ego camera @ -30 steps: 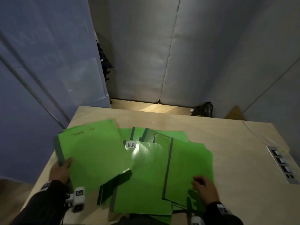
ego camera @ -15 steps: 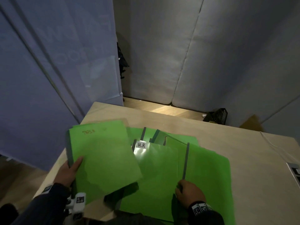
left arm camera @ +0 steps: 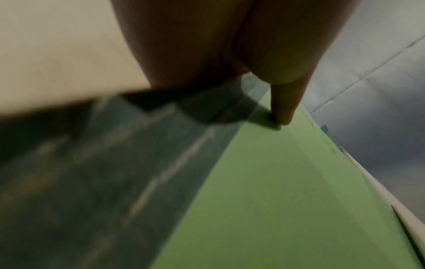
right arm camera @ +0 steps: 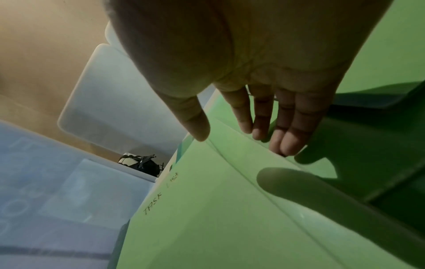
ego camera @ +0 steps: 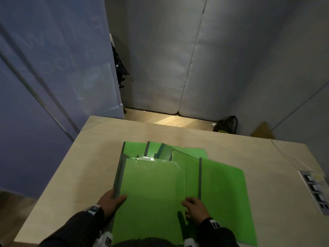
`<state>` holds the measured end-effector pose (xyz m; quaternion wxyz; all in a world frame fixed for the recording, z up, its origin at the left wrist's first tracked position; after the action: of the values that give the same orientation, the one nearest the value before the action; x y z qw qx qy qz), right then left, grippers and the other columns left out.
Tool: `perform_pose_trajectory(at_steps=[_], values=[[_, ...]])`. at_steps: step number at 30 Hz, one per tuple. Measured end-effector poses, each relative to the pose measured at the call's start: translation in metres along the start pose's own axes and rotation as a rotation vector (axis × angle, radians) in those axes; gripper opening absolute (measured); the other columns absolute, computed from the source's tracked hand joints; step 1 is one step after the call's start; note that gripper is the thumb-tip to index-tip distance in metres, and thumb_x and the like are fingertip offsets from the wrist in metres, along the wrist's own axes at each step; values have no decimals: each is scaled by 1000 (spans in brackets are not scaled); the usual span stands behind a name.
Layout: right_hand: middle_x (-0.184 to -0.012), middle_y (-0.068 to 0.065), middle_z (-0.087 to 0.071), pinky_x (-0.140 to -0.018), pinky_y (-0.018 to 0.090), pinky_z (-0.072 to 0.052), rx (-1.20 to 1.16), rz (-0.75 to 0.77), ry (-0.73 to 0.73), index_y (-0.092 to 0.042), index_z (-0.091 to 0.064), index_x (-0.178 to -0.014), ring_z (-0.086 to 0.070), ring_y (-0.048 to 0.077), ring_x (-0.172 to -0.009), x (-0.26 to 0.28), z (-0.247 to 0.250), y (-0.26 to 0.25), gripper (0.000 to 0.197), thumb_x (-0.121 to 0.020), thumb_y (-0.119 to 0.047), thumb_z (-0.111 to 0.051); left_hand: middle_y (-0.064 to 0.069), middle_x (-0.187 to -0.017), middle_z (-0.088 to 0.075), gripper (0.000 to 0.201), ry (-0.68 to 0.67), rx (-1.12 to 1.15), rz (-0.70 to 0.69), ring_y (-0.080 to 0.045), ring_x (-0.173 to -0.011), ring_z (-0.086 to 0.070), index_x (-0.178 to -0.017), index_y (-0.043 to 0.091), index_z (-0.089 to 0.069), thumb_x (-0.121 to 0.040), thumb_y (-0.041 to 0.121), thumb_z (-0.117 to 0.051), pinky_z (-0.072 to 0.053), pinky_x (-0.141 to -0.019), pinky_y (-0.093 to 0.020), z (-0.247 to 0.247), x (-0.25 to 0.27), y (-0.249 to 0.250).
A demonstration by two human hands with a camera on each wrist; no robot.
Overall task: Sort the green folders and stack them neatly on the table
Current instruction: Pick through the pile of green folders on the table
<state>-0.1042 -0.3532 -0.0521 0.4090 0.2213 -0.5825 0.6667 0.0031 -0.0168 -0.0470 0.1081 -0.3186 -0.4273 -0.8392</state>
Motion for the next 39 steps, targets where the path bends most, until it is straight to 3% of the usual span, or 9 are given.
perform_pose_trajectory(at_steps=[4, 6, 10, 16, 20, 27, 32, 35, 39], values=[[-113, 17, -61, -51, 26, -40, -91, -29, -47, -5, -49, -133, -52, 18, -66, 4, -2, -10, 47, -92, -19, -66, -19, -155, -51, 64, -59, -59, 12, -33, -134, -55, -153, 3, -43, -98, 22, -69, -42, -115, -38, -9, -3, 3], [-120, 22, -59, -55, 27, -39, -96, -40, -128, -7, -53, -127, -51, 17, -67, 5, -7, -13, 41, -91, -22, -67, -20, -152, -51, 65, -32, -40, 26, -35, -131, -56, -154, 4, -39, -97, 15, -69, -45, -109, -38, -7, -9, 2], [-121, 14, -56, -59, 30, -38, -71, -56, -249, -17, -52, -121, -49, 20, -78, 9, -26, -16, 41, -86, -27, -71, -6, -101, -63, 50, 12, 26, 33, -24, -82, -62, -139, 5, -48, -94, 8, -70, -48, -64, -29, 2, -11, 2], [-138, 10, -44, -80, 41, -48, -118, 69, -221, -28, -40, -128, -47, 31, -115, 13, -37, -35, 56, -85, -17, -73, -21, -118, -74, 50, -24, 494, -94, -40, -91, -77, -135, 12, -56, -91, -11, -65, -65, -78, -47, 23, -1, 23], [-131, 3, -51, -86, 41, -47, -339, 235, -130, -33, -32, -140, -55, 23, -110, 27, -26, -67, 70, -87, -8, -69, -12, -125, -76, 60, -164, 595, -343, -30, -109, -75, -131, 21, -61, -77, 10, -84, -65, -85, -40, 38, 13, 75], [-115, -13, -72, -74, 19, -56, -373, 548, -61, -28, -61, -127, -67, 3, -102, 61, -6, -122, 48, -96, 5, -45, 13, -84, -83, 39, -4, 559, -481, -2, -82, -78, -105, 19, -65, -83, -12, -69, -66, -72, -22, 46, 22, 120], [-128, -6, -66, -96, 36, -52, -326, 557, -29, -28, -51, -140, -60, 16, -119, 63, -12, -107, 54, -97, 3, -44, 4, -93, -84, 85, -3, 696, -507, -12, -87, -80, -107, 17, -72, -31, 42, -101, -64, -67, -21, 42, 22, 121], [-127, -9, -63, -105, 43, -47, -334, 546, -34, -30, -46, -140, -58, 11, -118, 65, -15, -105, 57, -96, 5, -42, -1, -93, -85, 97, -8, 730, -460, -19, -85, -81, -106, 15, -74, -22, 55, -102, -66, -66, -26, 34, 20, 118], [-124, -13, -61, -108, 45, -44, -313, 535, -65, -36, -40, -137, -56, 13, -119, 66, -19, -107, 58, -97, 5, -41, -2, -89, -84, 58, 50, 687, -346, -32, -94, -79, -109, 12, -75, -57, 23, -99, -67, -65, -30, 21, 9, 101]])
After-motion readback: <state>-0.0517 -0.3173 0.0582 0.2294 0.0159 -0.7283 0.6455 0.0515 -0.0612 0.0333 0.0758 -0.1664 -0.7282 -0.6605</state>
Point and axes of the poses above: each hand's wrist, its own x-axis away from the middle knuckle, its own z-axis out of the back of the hand, y = z × x, the point moved 5 cm from there along -x, towards the middle knuckle
